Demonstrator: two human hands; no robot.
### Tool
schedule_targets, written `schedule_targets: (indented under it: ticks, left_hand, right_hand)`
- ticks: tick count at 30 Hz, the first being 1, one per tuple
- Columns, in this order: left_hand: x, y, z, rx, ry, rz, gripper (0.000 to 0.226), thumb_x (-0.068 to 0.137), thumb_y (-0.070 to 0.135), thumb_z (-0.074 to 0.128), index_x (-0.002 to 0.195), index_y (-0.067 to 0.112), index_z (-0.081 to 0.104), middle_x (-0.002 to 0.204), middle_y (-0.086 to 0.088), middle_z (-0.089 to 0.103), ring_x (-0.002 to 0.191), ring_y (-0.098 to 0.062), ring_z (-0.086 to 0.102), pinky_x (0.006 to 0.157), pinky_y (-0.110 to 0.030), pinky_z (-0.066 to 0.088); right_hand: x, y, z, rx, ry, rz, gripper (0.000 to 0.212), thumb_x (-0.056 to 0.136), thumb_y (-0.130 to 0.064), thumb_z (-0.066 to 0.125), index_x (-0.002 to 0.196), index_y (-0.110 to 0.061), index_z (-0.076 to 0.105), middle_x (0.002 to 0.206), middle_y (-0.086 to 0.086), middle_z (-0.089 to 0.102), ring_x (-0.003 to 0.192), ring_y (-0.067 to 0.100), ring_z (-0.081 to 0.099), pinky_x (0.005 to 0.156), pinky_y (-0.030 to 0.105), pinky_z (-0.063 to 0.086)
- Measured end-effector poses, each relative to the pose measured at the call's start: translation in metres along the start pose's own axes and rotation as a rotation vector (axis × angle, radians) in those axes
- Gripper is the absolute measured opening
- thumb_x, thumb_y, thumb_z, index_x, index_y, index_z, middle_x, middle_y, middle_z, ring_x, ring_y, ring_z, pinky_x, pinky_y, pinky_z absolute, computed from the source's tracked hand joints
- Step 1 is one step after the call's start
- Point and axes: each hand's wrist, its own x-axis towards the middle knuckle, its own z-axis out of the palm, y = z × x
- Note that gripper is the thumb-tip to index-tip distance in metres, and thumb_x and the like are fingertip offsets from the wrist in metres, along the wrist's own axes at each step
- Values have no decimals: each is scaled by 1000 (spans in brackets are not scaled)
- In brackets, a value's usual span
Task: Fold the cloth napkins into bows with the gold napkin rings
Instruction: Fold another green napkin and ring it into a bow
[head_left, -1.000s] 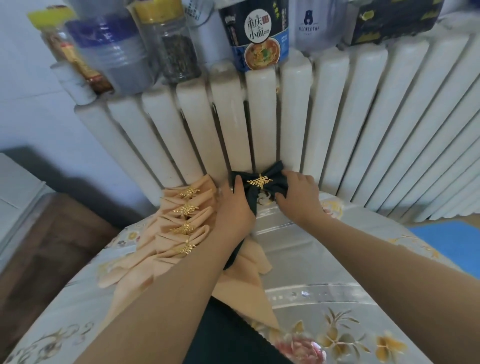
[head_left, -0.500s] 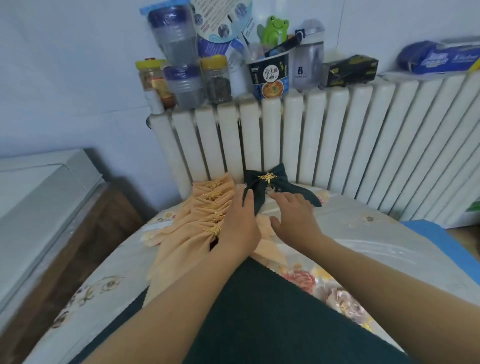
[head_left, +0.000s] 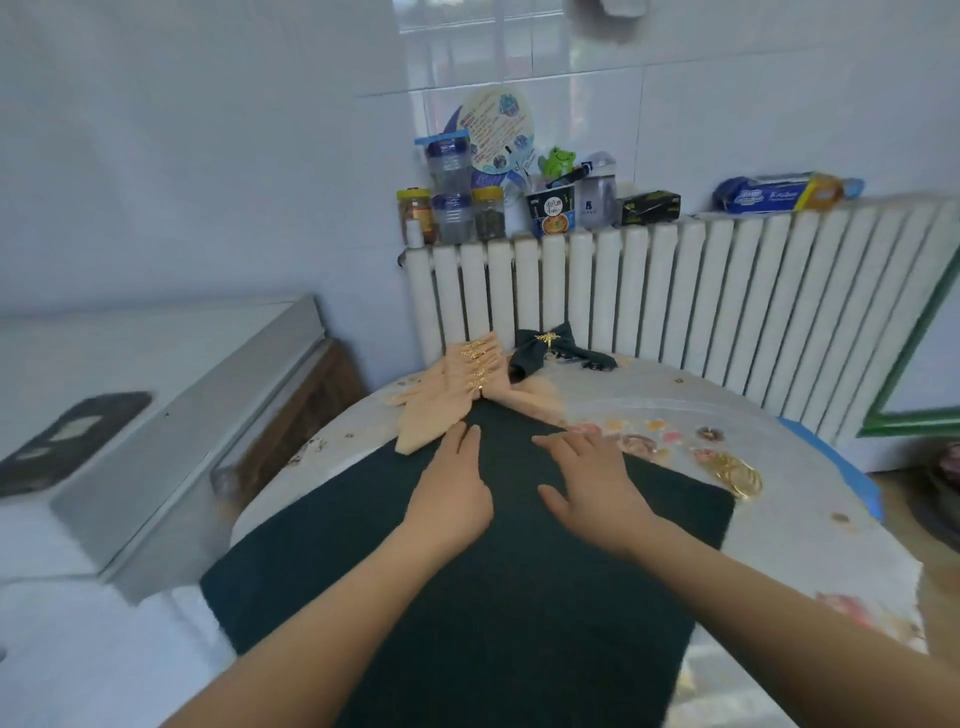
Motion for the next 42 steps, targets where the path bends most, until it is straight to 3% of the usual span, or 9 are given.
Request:
schedule_targets:
  ticks: [9,14,19,21,25,28,33,37,42]
  left_hand:
    - [-134,-31,19,-50,-259,-115,75,95,28,52,152,22,4,157,1,12,136,-16,34,104,-25,31]
    - [-174,-53,37,176,-344,-73,77,86,55,55,149,24,22,156,3,17,143,-18,17,116,-36,18]
    - [-186,-70,31,150,-431,-38,89,74,65,63,147,36,22,157,9,9,144,-17,7,115,-39,13]
    - [-190,-74,33,99,-394,-43,86,72,63,66,144,40,27,156,12,11,143,-15,8,115,-39,14]
    - [-194,-71,39,-9,-237,-75,55,70,55,72,120,46,48,149,15,24,139,-12,17,110,-35,17]
    - [-193,-69,40,-44,-216,-88,38,70,51,74,101,46,53,144,16,29,136,-12,20,107,-34,17]
    - [-191,-67,43,-96,-122,-118,18,74,44,74,72,42,57,132,20,41,130,-11,29,104,-35,20]
    - [-189,-65,44,-102,-104,-133,18,74,43,74,66,41,59,129,20,44,127,-10,32,103,-36,22]
    - [-188,-65,40,-78,-122,-129,19,75,42,74,64,38,59,129,19,45,126,-10,33,102,-36,23]
  right_hand:
    - [-114,-40,26,60,-143,27,55,93,-38,50,144,-29,29,146,-7,35,135,17,25,112,34,19]
    - [-157,-48,49,60,-289,6,61,89,-52,52,142,-30,33,146,-8,33,135,17,22,111,32,19]
    - [-175,-40,50,183,-472,5,85,71,-67,63,143,-44,25,156,-10,6,144,17,0,117,38,6]
    - [-177,-40,49,220,-452,13,74,68,-64,69,132,-49,36,155,-11,11,143,16,3,116,37,8]
    - [-174,-43,52,254,-330,15,29,72,-52,72,88,-51,48,140,-16,34,132,11,21,105,30,18]
    - [-170,-45,55,242,-264,11,25,78,-45,69,69,-46,46,116,-20,45,115,6,33,96,25,24]
    - [-163,-51,59,158,-256,-18,18,87,-36,62,74,-34,49,96,-15,43,96,6,33,94,25,34]
    - [-155,-54,52,113,-347,-14,30,88,-35,61,64,-36,42,97,-11,46,96,8,36,87,26,39]
    - [-143,-53,43,95,-418,-3,29,83,-35,66,62,-32,48,93,-9,48,91,8,42,83,28,44]
